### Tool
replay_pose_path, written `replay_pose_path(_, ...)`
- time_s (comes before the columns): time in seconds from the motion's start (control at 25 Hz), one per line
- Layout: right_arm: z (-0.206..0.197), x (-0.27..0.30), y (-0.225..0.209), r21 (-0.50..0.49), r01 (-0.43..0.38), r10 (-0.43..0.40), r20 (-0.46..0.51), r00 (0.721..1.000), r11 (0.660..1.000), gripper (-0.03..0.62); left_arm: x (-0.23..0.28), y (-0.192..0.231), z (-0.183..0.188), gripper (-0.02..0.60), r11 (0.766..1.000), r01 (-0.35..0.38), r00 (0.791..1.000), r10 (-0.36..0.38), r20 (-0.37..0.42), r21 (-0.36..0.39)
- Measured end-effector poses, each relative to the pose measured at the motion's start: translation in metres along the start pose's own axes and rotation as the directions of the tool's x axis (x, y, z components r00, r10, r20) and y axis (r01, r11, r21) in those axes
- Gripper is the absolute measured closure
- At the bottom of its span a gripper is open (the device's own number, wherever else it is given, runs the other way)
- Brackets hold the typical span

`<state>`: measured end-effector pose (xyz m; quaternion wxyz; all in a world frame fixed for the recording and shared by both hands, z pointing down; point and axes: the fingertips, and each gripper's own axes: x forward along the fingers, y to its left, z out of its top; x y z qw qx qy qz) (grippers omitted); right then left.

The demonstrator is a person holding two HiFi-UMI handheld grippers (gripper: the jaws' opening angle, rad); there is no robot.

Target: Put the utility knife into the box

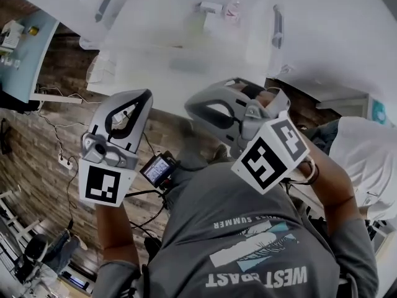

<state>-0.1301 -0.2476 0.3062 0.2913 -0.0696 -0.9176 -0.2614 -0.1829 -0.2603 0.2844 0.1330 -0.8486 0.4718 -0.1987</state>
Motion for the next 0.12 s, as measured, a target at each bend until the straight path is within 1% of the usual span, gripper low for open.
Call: replay_pose_path(0.12,-0.033,-0.071,0.020,0.032,-0.004,0.003,0.028,1.000,0.999,0.585,0.038,-0.052,0.045,0.572,1.000,0.001,1.000,-0.001,-0.019,0.000)
